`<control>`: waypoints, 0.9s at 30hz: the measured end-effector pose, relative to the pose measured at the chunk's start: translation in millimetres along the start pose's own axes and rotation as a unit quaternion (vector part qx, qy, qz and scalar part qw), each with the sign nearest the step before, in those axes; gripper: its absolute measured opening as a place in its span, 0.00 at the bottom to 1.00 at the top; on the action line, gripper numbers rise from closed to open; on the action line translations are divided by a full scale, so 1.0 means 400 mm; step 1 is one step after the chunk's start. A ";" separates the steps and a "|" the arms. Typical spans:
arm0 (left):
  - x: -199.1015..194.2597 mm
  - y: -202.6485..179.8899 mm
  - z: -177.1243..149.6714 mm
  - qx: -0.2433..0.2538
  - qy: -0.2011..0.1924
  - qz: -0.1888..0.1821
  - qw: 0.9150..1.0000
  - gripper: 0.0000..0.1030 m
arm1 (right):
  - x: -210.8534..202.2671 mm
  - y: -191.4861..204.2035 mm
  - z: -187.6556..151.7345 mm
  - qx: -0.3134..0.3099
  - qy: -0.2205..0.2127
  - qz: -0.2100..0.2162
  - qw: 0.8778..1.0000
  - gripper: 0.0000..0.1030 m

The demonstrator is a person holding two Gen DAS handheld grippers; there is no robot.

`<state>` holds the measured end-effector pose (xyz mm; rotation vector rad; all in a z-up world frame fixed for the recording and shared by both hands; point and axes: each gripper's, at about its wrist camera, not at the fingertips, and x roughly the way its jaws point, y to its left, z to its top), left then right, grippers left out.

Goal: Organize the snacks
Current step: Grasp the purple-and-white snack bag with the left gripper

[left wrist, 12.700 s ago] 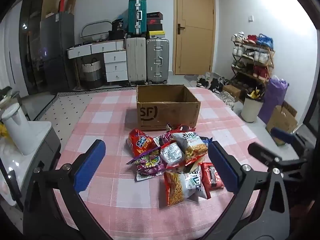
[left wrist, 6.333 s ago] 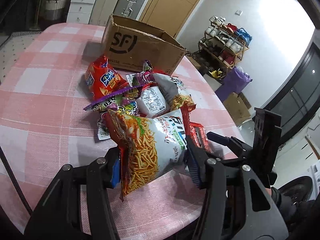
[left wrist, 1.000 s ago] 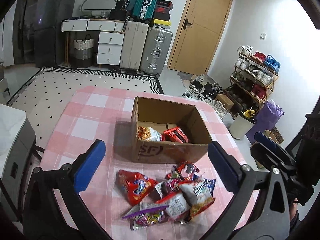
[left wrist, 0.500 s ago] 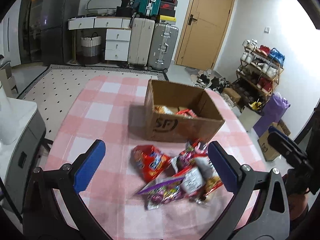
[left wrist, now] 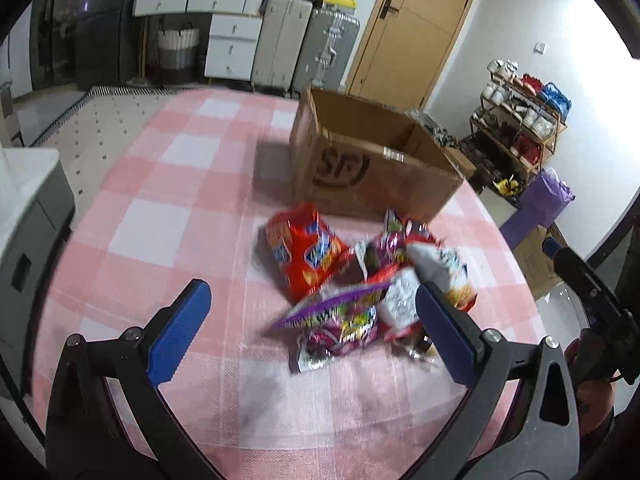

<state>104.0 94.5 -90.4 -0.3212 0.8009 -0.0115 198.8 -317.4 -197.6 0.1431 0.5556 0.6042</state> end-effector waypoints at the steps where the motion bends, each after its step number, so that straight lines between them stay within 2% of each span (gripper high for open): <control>1: 0.021 0.001 -0.011 -0.001 0.009 -0.006 1.000 0.99 | 0.003 -0.002 -0.010 0.001 -0.001 0.002 1.000 0.99; 8: 0.137 0.000 -0.044 -0.008 0.048 -0.024 0.999 0.99 | 0.041 -0.005 -0.089 0.008 0.011 0.010 1.000 0.99; 17: 0.212 0.003 -0.048 -0.004 0.051 -0.042 0.998 0.96 | 0.084 -0.047 -0.143 0.028 0.033 0.010 0.999 0.99; 20: 0.241 0.019 -0.043 -0.014 0.056 -0.056 0.997 0.81 | 0.089 -0.061 -0.147 0.033 0.034 0.012 0.999 0.99; 22: 0.267 0.038 -0.045 -0.034 0.072 -0.101 0.992 0.62 | 0.092 -0.068 -0.150 0.034 0.035 0.012 0.999 0.99; 23: 0.275 0.041 -0.046 -0.038 0.075 -0.114 0.990 0.61 | 0.094 -0.069 -0.151 0.035 0.035 0.013 0.999 0.99; 24: 0.280 0.039 -0.046 -0.033 0.074 -0.115 0.990 0.57 | 0.095 -0.069 -0.151 0.035 0.036 0.013 0.999 0.99; 25: 0.281 0.035 -0.047 -0.025 0.070 -0.122 0.990 0.45 | 0.097 -0.070 -0.151 0.036 0.037 0.013 0.999 0.99; 27: 0.281 0.028 -0.044 -0.014 0.065 -0.124 0.990 0.37 | 0.097 -0.072 -0.152 0.036 0.038 0.013 0.999 0.99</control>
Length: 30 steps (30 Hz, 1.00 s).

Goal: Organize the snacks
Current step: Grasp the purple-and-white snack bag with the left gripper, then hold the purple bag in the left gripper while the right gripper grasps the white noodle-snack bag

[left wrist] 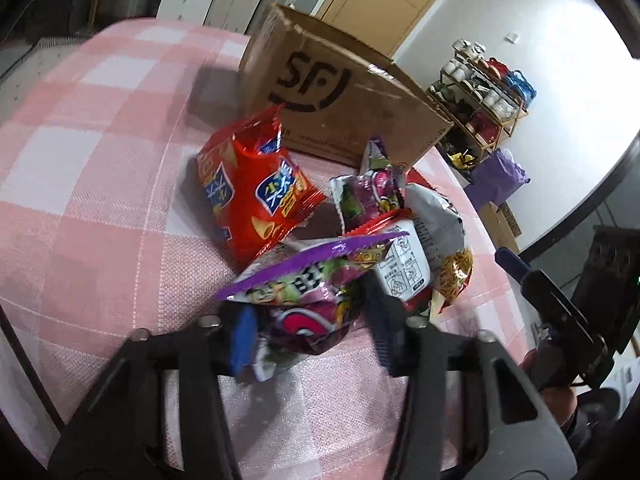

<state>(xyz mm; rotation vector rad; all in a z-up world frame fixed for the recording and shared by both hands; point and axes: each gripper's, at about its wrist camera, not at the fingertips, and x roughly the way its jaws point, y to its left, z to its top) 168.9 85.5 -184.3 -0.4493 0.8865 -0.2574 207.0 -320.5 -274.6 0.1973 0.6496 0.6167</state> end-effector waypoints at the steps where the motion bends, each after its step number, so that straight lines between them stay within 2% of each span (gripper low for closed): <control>1: 0.005 0.002 0.004 0.000 0.006 -0.008 1.000 0.35 | 0.000 0.000 0.000 0.000 0.000 0.000 1.000 0.99; 11: 0.004 -0.003 0.024 0.011 -0.003 0.000 1.000 0.34 | -0.007 0.011 -0.001 -0.003 0.000 -0.005 1.000 0.99; 18: -0.053 0.008 0.004 0.012 -0.028 -0.006 1.000 0.34 | 0.004 0.010 0.000 -0.003 0.007 -0.011 1.000 0.99; 30: -0.127 0.041 -0.018 0.001 -0.044 -0.010 0.999 0.34 | 0.056 -0.003 0.014 0.006 0.038 -0.005 0.999 0.99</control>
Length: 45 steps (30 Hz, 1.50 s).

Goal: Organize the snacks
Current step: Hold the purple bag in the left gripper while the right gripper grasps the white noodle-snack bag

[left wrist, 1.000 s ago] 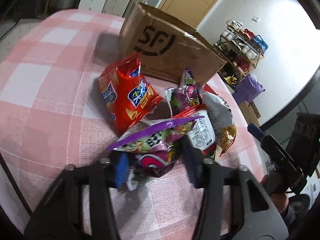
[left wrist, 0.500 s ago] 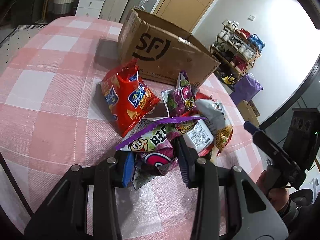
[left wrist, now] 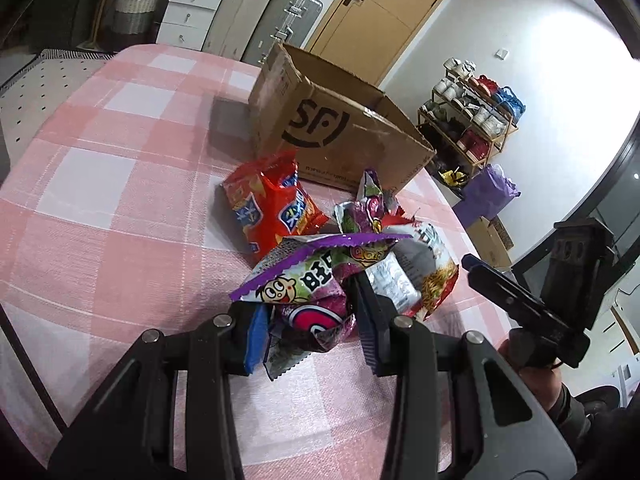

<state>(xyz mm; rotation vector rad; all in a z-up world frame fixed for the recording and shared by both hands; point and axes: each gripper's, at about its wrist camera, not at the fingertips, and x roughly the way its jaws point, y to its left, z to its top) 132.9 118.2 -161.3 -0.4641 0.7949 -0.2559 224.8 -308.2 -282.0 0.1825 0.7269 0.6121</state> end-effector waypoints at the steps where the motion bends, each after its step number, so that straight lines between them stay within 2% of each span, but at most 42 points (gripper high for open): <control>1: -0.006 0.003 0.000 0.000 -0.002 0.001 1.000 0.34 | 0.005 0.000 0.002 -0.001 0.002 -0.002 1.000 0.99; 12: -0.048 0.018 -0.003 -0.006 -0.013 -0.002 1.000 0.34 | 0.065 0.035 0.022 -0.031 0.030 -0.007 0.999 0.97; 14: -0.054 0.018 -0.004 -0.007 -0.016 -0.002 1.000 0.34 | 0.079 0.041 0.021 -0.037 0.037 -0.008 0.999 0.84; 15: -0.059 0.019 -0.005 -0.008 -0.017 -0.003 1.000 0.34 | 0.090 0.042 0.020 -0.039 0.045 -0.004 0.998 0.82; 23: -0.082 0.038 -0.012 -0.017 -0.019 0.002 1.000 0.34 | 0.122 0.040 0.014 -0.040 0.058 -0.019 0.997 0.81; 28: -0.085 0.038 -0.014 -0.016 -0.016 0.004 1.000 0.34 | 0.132 0.045 0.015 -0.046 0.063 -0.023 0.997 0.70; 30: -0.088 0.035 -0.015 -0.012 -0.015 0.006 1.000 0.34 | 0.129 0.037 0.018 -0.031 0.061 0.003 0.998 0.65; 31: -0.090 0.034 -0.014 -0.012 -0.014 0.008 1.000 0.34 | 0.125 0.029 0.021 -0.018 0.057 0.016 0.998 0.57; 32: -0.091 0.031 -0.013 -0.012 -0.014 0.008 1.000 0.34 | 0.121 0.027 0.024 -0.017 0.054 0.018 0.998 0.53; 34: -0.097 0.022 -0.010 -0.006 -0.014 0.011 1.000 0.34 | 0.122 0.025 0.025 -0.015 0.057 0.029 0.998 0.50; 37: -0.109 0.009 -0.005 0.000 -0.020 0.011 1.000 0.34 | 0.111 0.013 0.026 0.002 0.058 0.042 0.997 0.48; 45: -0.140 -0.022 -0.006 0.009 -0.024 0.014 1.000 0.34 | 0.034 0.003 0.028 0.015 0.027 0.048 0.998 0.48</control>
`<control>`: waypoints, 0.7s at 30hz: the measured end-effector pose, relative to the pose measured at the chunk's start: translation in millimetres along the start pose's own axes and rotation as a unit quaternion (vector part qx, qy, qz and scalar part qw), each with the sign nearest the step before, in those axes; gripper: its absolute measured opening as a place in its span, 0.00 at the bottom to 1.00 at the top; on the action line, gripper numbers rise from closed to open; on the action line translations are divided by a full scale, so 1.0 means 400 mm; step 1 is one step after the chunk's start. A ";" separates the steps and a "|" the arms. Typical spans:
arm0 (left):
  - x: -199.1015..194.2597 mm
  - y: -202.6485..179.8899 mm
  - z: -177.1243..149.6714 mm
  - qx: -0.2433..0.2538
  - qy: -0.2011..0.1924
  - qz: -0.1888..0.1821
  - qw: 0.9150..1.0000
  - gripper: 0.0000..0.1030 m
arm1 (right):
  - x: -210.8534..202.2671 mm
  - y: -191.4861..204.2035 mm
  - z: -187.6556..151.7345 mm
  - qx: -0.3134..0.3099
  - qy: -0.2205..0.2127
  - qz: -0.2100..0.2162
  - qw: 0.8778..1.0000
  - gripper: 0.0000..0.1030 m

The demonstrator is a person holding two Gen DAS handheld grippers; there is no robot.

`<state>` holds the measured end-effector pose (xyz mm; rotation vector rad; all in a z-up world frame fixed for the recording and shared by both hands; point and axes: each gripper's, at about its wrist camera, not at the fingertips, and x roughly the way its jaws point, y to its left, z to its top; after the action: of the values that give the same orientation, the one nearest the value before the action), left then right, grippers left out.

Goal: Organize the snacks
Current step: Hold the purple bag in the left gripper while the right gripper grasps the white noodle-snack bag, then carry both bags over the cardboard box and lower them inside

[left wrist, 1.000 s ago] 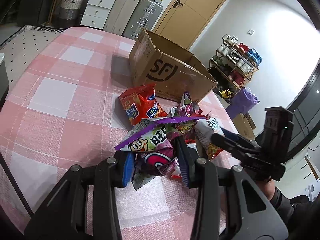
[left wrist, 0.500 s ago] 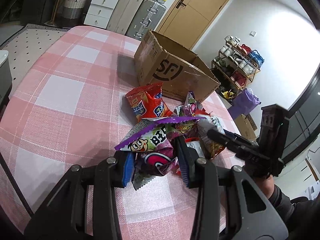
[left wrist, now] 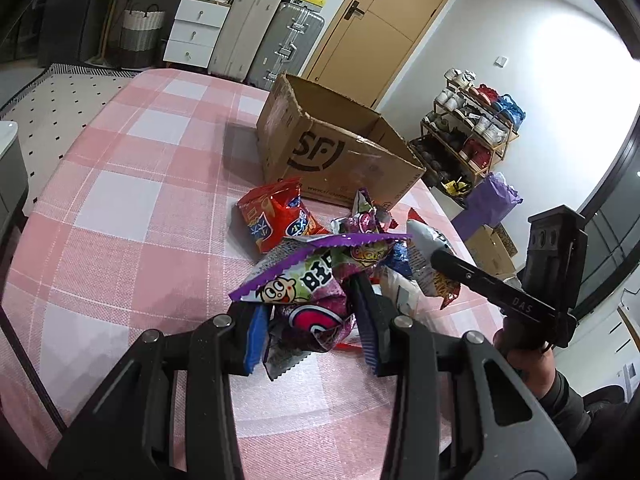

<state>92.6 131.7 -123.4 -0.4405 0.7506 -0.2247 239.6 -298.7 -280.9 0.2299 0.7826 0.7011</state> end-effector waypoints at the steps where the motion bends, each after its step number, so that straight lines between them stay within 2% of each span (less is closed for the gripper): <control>1: -0.006 -0.003 0.001 0.001 -0.002 0.001 1.000 0.34 | -0.007 -0.001 0.000 0.001 -0.002 0.000 1.000 0.48; 8: -0.031 -0.031 0.007 0.011 -0.007 0.007 1.000 0.34 | -0.075 0.003 0.002 -0.005 -0.020 0.012 1.000 0.48; 16: -0.059 -0.072 0.027 0.027 -0.011 0.033 0.999 0.34 | -0.166 0.042 0.033 -0.024 -0.060 0.014 0.998 0.48; 21: -0.079 -0.109 0.047 0.042 -0.016 0.038 0.998 0.34 | -0.223 0.073 0.052 -0.036 -0.079 0.018 0.996 0.48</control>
<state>81.6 109.8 -71.7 -0.3354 0.7215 -0.1768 195.7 -334.1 -202.9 0.2307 0.6023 0.7342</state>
